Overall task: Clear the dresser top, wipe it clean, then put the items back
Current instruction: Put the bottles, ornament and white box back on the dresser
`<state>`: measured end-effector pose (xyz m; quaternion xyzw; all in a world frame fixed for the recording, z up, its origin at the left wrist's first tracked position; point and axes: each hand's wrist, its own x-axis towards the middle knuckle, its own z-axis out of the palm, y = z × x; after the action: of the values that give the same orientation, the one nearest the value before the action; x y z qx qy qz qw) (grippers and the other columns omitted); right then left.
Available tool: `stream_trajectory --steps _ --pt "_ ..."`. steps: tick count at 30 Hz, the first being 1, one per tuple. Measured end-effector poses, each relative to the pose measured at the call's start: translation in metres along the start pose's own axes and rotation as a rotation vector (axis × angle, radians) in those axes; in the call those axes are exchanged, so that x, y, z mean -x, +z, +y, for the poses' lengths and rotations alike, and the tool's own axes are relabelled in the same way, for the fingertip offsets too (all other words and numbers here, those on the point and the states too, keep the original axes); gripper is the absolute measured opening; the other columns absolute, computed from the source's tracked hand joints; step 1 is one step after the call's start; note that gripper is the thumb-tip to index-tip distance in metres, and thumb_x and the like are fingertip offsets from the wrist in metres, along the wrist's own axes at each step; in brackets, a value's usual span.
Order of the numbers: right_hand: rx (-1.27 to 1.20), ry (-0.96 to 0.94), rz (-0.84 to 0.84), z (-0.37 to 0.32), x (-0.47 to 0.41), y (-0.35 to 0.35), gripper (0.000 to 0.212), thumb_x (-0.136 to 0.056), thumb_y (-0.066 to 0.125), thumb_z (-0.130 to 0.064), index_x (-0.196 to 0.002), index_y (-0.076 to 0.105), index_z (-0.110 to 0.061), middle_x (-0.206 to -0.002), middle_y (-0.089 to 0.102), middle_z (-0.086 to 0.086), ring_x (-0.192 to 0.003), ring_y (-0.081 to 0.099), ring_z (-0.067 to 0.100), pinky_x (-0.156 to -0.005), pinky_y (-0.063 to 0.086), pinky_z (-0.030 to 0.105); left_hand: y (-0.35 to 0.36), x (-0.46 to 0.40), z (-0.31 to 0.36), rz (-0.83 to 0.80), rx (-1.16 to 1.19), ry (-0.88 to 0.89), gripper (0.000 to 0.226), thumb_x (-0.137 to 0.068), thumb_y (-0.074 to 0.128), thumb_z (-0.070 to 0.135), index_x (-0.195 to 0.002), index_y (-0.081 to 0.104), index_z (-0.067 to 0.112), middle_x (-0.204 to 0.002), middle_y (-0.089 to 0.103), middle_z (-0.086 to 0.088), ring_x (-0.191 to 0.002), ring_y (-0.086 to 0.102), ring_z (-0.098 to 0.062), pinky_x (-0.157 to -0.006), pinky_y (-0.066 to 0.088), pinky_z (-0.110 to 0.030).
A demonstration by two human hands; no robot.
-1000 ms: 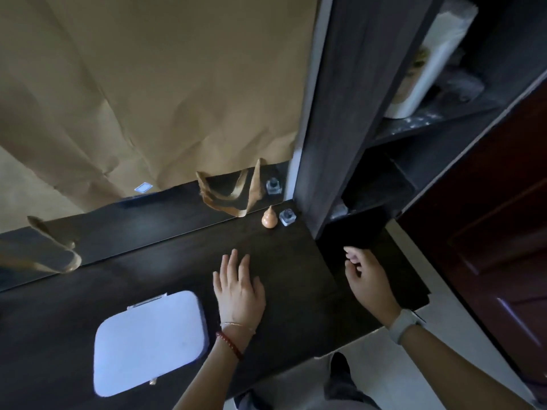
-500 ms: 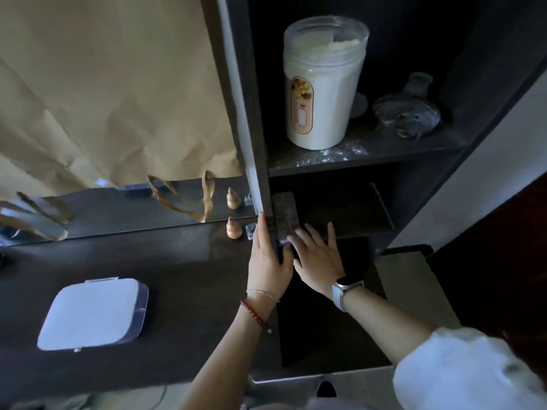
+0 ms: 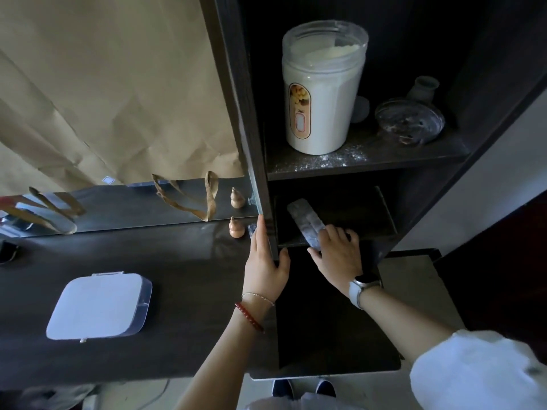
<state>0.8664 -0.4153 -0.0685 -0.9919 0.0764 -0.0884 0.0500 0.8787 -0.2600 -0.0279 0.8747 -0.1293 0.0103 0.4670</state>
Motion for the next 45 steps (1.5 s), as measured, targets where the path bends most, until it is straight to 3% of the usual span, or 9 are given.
stream_trajectory --steps 5,9,13,22,27,31,37,42,45 --pt "-0.448 0.162 0.032 0.016 0.021 -0.005 0.026 -0.073 0.067 -0.004 -0.097 0.057 -0.002 -0.112 0.053 0.017 -0.101 0.048 0.034 -0.082 0.041 0.036 -0.004 0.005 -0.005 -0.009 0.056 -0.015 0.068 -0.083 0.054 0.002 -0.141 0.02 0.012 -0.137 0.038 -0.014 -0.123 0.045 -0.024 -0.098 0.043 -0.034" --pt "-0.783 0.234 0.12 0.025 0.065 -0.021 0.019 -0.074 0.066 -0.001 -0.087 0.058 -0.013 -0.092 0.055 0.002 -0.088 0.053 0.023 -0.076 0.041 0.026 0.01 0.032 -0.015 -0.043 0.131 -0.131 0.05 -0.085 0.056 0.005 -0.132 0.037 0.008 -0.129 0.042 -0.011 -0.109 0.052 -0.02 -0.087 0.049 -0.031" --pt "-1.217 0.607 -0.028 0.031 0.103 -0.039 0.015 -0.087 0.057 -0.005 -0.082 0.06 -0.019 -0.084 0.061 0.004 -0.078 0.058 0.016 -0.064 0.051 0.018 0.033 0.052 -0.019 -0.284 0.362 -0.399 0.048 -0.086 0.059 0.018 -0.13 0.04 0.016 -0.128 0.043 -0.003 -0.103 0.057 -0.016 -0.087 0.05 -0.032" --pt "-1.383 0.845 -0.166 0.048 0.15 -0.039 0.013 -0.094 0.047 -0.018 -0.094 0.061 -0.02 -0.099 0.063 0.007 -0.092 0.062 0.021 -0.072 0.054 0.027 0.06 0.073 -0.012 -0.483 0.538 -0.361 0.012 -0.087 0.057 0.016 -0.091 0.056 0.027 -0.088 0.064 0.002 -0.076 0.063 -0.009 -0.055 0.051 -0.016" --pt "-1.495 1.146 -0.315 0.057 0.151 -0.023 0.027 -0.094 0.044 -0.034 -0.109 0.055 -0.014 -0.104 0.059 0.01 -0.098 0.058 0.024 -0.084 0.049 0.033 0.071 0.081 -0.013 -0.395 0.237 -0.032 0.013 -0.081 0.065 0.01 -0.093 0.064 0.013 -0.094 0.063 -0.001 -0.084 0.06 -0.012 -0.072 0.048 -0.014" --pt "-1.744 1.283 -0.288 0.065 0.148 -0.006 0.014 -0.092 0.051 -0.008 -0.101 0.057 0.001 -0.106 0.056 0.022 -0.097 0.058 0.026 -0.075 0.053 0.025 0.079 0.092 -0.023 -0.402 0.006 0.294 0.016 -0.072 0.07 0.012 -0.088 0.069 0.01 -0.11 0.06 -0.012 -0.089 0.061 -0.013 -0.075 0.054 -0.02" --pt "-1.874 1.344 -0.398 0.07 0.135 0.024 0.019 -0.082 0.047 0.014 -0.079 0.059 0.0 -0.084 0.059 0.014 -0.082 0.059 0.017 -0.069 0.047 0.021 0.088 0.097 -0.046 -0.374 -0.186 0.377 0.028 -0.064 0.076 0.0 -0.084 0.067 0.017 -0.122 0.048 -0.009 -0.098 0.061 -0.032 -0.069 0.058 -0.036" --pt "-1.763 1.416 -0.203 0.075 0.129 0.067 0.03 -0.085 0.043 0.015 -0.112 0.053 0.006 -0.093 0.061 0.015 -0.09 0.059 0.022 -0.082 0.05 0.029 0.099 0.093 -0.069 -0.413 -0.712 0.275 0.082 -0.051 0.085 0.017 -0.123 0.048 0.021 -0.128 0.054 -0.018 -0.119 0.05 -0.039 -0.091 0.04 -0.059" --pt "-1.625 1.429 -0.131 0.078 0.122 0.096 0.033 -0.085 0.046 0.015 -0.115 0.049 0.002 -0.102 0.057 0.015 -0.103 0.057 0.027 -0.09 0.045 0.032 0.094 0.097 -0.078 -0.329 -0.769 0.114 0.079 -0.056 0.082 0.026 -0.126 0.045 0.018 -0.13 0.053 -0.017 -0.127 0.036 -0.034 -0.094 0.037 -0.059"
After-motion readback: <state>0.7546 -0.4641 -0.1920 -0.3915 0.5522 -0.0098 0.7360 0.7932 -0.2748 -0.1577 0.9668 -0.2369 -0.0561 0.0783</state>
